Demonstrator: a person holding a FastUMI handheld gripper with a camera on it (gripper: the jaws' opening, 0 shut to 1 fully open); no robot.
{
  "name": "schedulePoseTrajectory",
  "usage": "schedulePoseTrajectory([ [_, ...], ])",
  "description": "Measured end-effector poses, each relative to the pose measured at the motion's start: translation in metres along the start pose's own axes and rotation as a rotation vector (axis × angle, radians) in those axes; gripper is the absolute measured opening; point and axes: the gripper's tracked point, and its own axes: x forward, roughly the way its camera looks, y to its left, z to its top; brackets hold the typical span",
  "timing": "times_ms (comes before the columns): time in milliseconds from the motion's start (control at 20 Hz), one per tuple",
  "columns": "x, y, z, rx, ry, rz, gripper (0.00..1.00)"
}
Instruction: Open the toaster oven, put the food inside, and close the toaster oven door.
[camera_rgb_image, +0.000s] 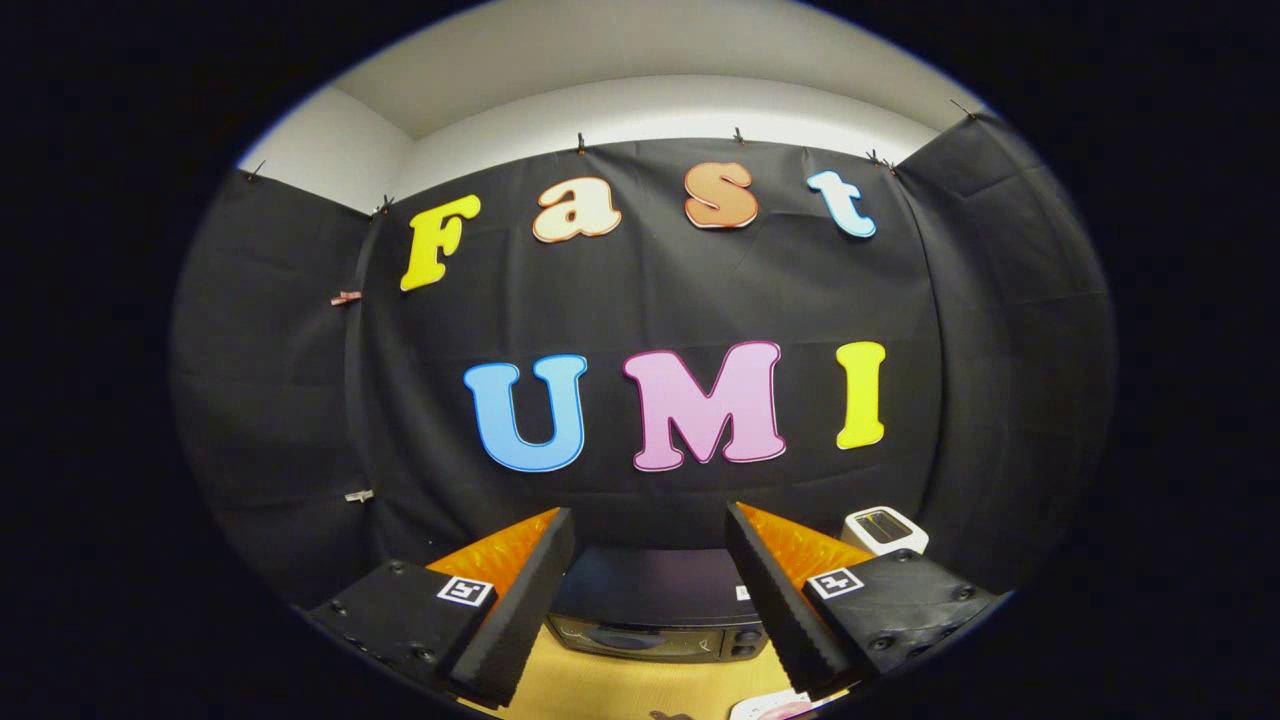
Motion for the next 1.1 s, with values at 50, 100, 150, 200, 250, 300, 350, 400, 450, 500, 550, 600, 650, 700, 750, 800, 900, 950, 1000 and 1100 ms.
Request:
schedulePoseTrajectory([
  [50,0.011,0.008,-0.017,-0.010,-0.004,-0.002,0.98],
  [100,0.021,0.015,-0.035,-0.015,-0.002,0.000,0.98],
  [150,0.030,0.021,-0.057,-0.015,0.013,0.000,0.98],
  [200,0.038,0.026,-0.082,-0.012,0.049,-0.002,0.98],
  [250,0.046,0.029,-0.106,-0.017,0.086,-0.004,0.98],
  [300,0.056,0.031,-0.129,-0.036,0.124,-0.008,0.98],
  [350,0.065,0.032,-0.147,-0.058,0.148,-0.012,0.99],
  [400,0.074,0.034,-0.164,-0.068,0.174,-0.016,0.99],
  [450,0.082,0.035,-0.180,-0.058,0.201,-0.015,0.99],
  [500,0.089,0.037,-0.198,-0.037,0.242,-0.020,0.99],
  [550,0.093,0.034,-0.217,-0.020,0.291,-0.034,0.99],
  [600,0.098,0.028,-0.235,-0.007,0.332,-0.054,0.99],
  [650,0.101,0.022,-0.249,0.003,0.368,-0.074,0.99],
  [700,0.104,0.016,-0.259,0.009,0.392,-0.095,0.99],
  [750,0.105,0.009,-0.267,0.010,0.412,-0.118,0.99],
  [800,0.106,0.003,-0.274,0.010,0.431,-0.138,0.99],
  [900,0.103,-0.005,-0.284,0.005,0.462,-0.173,0.99],
  [950,0.105,-0.003,-0.286,-0.003,0.454,-0.169,0.97],
  [1000,0.102,-0.002,-0.287,-0.029,0.459,-0.173,0.97],
  [1100,0.102,-0.001,-0.289,-0.061,0.451,-0.168,0.97],
])
